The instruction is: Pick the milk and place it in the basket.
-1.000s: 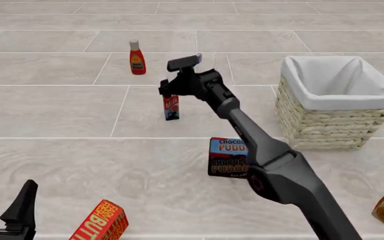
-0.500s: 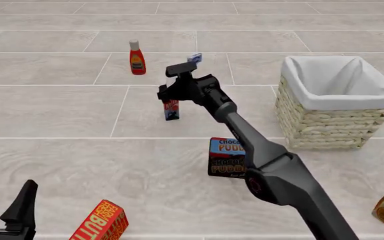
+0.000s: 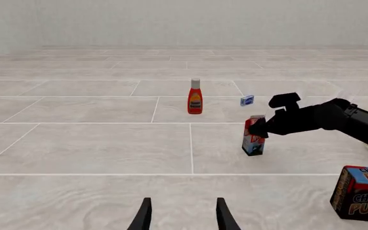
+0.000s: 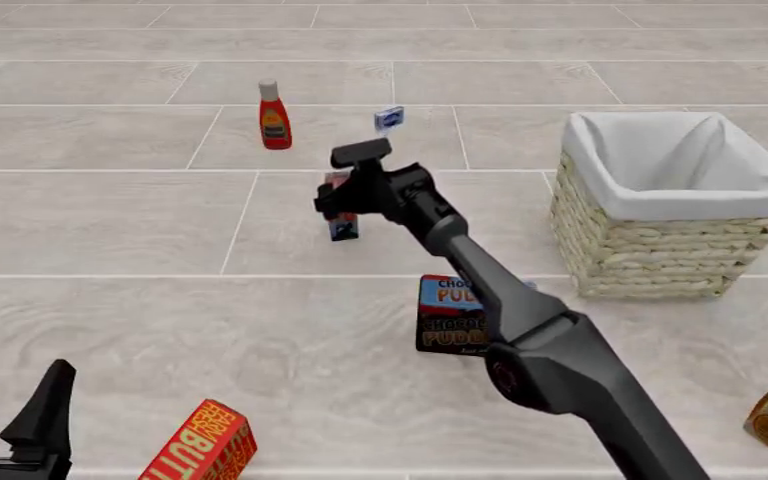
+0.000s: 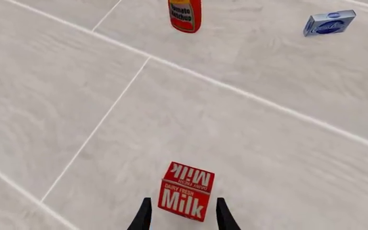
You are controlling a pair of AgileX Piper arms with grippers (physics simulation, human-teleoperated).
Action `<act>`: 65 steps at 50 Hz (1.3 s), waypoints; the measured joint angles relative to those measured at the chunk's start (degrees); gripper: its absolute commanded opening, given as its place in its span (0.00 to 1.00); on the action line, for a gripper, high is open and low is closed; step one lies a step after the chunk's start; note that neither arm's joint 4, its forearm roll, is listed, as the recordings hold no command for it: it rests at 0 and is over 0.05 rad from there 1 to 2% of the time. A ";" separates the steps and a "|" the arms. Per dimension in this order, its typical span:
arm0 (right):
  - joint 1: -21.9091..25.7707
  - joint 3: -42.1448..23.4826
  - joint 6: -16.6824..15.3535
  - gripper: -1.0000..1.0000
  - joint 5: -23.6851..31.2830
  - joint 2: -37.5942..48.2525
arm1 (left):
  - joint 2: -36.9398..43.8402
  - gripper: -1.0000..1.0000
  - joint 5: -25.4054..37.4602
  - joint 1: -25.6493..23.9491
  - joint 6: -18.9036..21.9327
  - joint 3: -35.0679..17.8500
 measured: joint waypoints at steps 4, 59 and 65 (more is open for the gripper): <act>0.13 -0.01 0.24 1.00 -0.19 0.41 | 0.00 1.00 0.00 0.00 0.00 0.00; -0.37 0.76 -2.60 0.00 -1.31 1.37 | 0.00 1.00 0.00 0.00 0.00 0.00; -0.42 0.88 -3.39 0.00 -1.42 -0.07 | 0.00 1.00 0.00 0.00 0.00 0.00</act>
